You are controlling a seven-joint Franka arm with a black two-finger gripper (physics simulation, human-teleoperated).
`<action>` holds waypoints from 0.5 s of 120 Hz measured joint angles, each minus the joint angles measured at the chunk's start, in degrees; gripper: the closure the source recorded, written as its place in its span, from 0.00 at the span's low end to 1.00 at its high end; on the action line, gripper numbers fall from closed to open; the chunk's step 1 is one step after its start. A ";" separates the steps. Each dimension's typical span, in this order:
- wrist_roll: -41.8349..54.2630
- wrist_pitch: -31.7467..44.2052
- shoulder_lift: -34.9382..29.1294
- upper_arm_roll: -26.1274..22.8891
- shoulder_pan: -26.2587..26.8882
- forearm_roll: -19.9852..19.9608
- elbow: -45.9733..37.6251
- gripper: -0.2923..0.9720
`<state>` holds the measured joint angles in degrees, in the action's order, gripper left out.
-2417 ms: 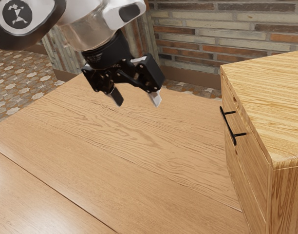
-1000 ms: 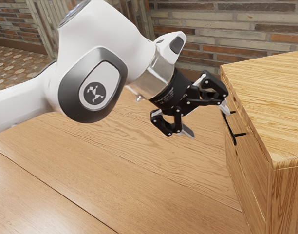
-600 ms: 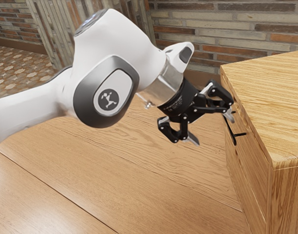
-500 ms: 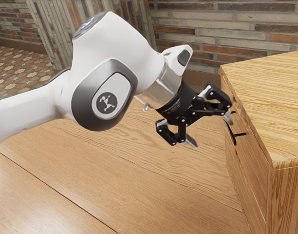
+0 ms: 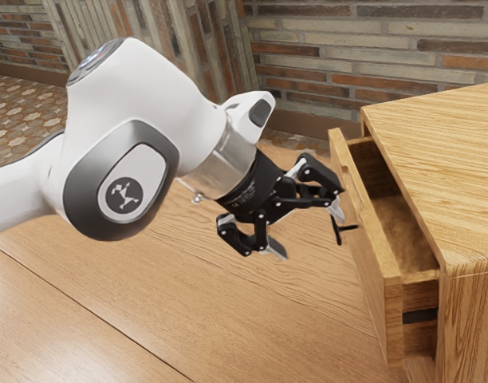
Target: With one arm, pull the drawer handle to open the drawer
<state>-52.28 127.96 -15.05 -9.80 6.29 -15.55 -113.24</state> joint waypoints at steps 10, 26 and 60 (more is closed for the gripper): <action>-0.05 -0.13 -1.10 0.48 -0.06 0.01 -0.47 0.25; -0.11 -0.32 -2.86 1.37 -0.10 0.05 -1.99 0.25; -0.25 -0.41 -7.13 3.22 -0.14 0.13 -6.54 0.25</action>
<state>-52.53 127.56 -22.19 -6.58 6.16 -15.41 -119.78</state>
